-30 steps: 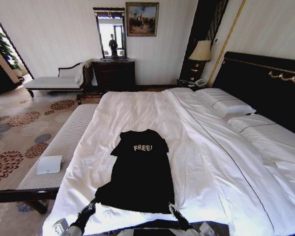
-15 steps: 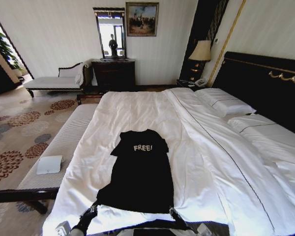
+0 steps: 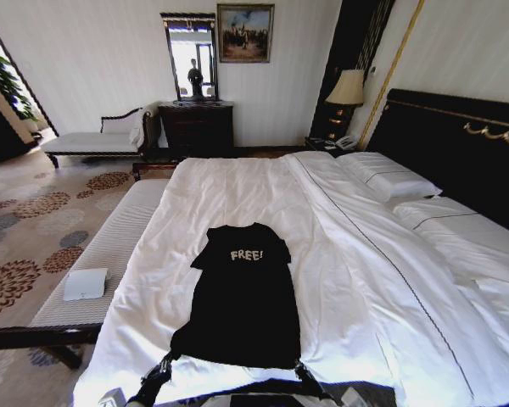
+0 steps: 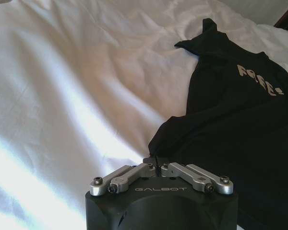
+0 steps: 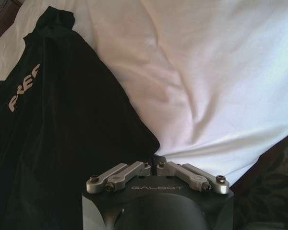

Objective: Fold the clothes on the bed.

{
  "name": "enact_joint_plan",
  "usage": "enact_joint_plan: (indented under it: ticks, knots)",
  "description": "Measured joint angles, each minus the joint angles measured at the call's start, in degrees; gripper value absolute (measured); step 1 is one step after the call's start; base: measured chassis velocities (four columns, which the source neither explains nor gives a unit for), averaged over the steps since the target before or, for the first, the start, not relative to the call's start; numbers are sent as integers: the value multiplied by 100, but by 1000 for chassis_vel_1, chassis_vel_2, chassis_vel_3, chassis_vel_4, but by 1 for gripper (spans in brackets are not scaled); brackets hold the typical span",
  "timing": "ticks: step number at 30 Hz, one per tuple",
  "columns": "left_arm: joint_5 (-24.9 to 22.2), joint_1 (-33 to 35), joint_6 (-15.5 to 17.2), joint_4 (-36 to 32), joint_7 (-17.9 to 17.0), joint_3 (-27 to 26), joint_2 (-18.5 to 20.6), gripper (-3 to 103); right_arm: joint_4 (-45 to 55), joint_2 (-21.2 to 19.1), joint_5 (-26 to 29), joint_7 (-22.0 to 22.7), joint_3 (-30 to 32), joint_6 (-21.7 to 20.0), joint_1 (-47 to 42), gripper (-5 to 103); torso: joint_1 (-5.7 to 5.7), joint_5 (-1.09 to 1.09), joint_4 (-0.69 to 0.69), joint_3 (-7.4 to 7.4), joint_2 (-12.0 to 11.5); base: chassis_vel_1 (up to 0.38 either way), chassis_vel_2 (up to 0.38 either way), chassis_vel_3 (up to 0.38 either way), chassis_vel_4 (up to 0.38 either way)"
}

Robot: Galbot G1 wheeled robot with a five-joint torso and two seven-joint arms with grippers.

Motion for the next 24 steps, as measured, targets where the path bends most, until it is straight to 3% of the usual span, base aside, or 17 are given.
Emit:
enact_joint_plan:
  ticks: [11, 16, 24]
  knots:
    - [265, 281, -132, -98, -16, 101, -13, 0, 279, -187, -967, 184, 65, -16, -339, 0, 0, 1, 0, 0, 0, 0, 0, 0, 0]
    - [500, 620, -361, -124, -224, 269, -4, 0, 349, -251, -1761, 254, 146, 228, -568, 0, 0, 0, 0, 0, 0, 0, 0, 0, 0]
    - [897, 1021, -732, -95, -352, 449, -25, 0, 372, -300, -2237, 311, 215, 386, -792, 0, 0, 0, 0, 0, 0, 0, 0, 0, 0]
